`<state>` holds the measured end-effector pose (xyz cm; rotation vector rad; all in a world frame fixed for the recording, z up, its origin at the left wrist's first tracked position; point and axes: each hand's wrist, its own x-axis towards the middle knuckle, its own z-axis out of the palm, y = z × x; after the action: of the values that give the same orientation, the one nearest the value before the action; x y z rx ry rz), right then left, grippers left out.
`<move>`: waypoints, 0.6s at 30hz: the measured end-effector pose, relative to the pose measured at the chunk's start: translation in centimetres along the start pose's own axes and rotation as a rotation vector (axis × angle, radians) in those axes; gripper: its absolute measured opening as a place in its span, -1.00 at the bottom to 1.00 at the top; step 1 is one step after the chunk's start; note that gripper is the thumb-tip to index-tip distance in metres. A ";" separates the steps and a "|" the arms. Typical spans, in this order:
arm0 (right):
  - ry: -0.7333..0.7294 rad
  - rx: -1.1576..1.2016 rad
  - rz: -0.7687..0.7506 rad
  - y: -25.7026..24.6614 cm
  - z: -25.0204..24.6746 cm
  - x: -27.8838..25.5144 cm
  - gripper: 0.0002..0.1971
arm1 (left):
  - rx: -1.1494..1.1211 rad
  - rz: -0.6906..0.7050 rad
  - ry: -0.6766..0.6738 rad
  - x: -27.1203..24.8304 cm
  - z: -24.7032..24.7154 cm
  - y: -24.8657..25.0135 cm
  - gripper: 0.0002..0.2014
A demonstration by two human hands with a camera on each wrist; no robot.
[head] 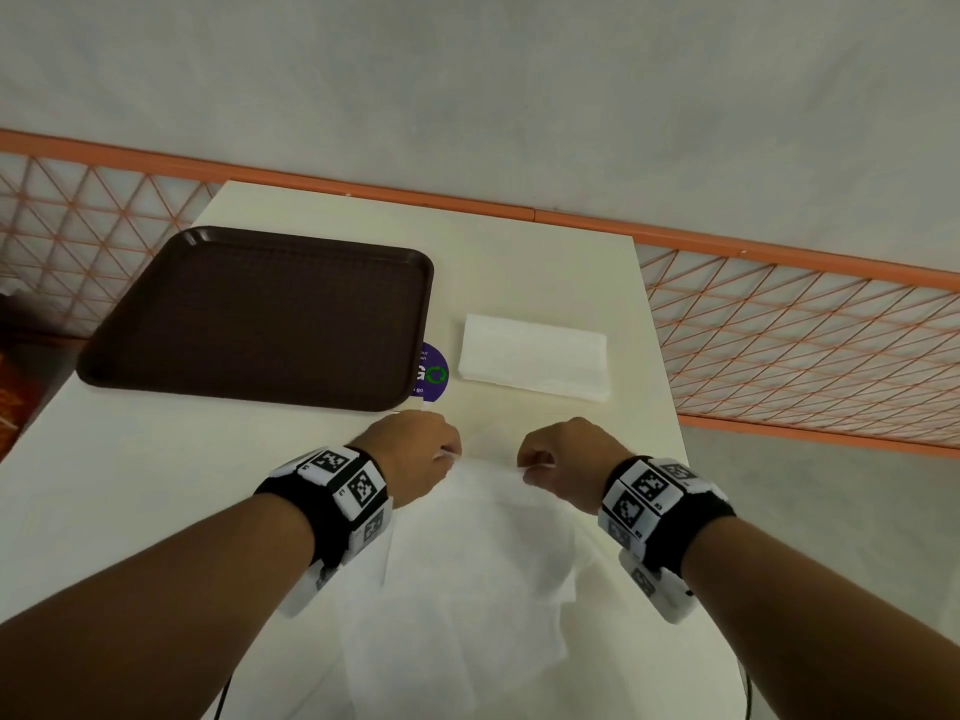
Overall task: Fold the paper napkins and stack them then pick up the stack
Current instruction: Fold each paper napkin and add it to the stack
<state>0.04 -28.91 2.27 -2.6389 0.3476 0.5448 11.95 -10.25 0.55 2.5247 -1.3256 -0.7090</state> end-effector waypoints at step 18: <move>-0.294 0.013 0.051 -0.5 5.3 -3.4 -0.57 | 0.208 -0.007 -0.296 -1.4 4.0 1.9 -0.60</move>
<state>-4.55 -25.58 -0.50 -2.4947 0.3256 0.9291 7.85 -10.03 -1.74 2.6632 -1.5577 -1.0286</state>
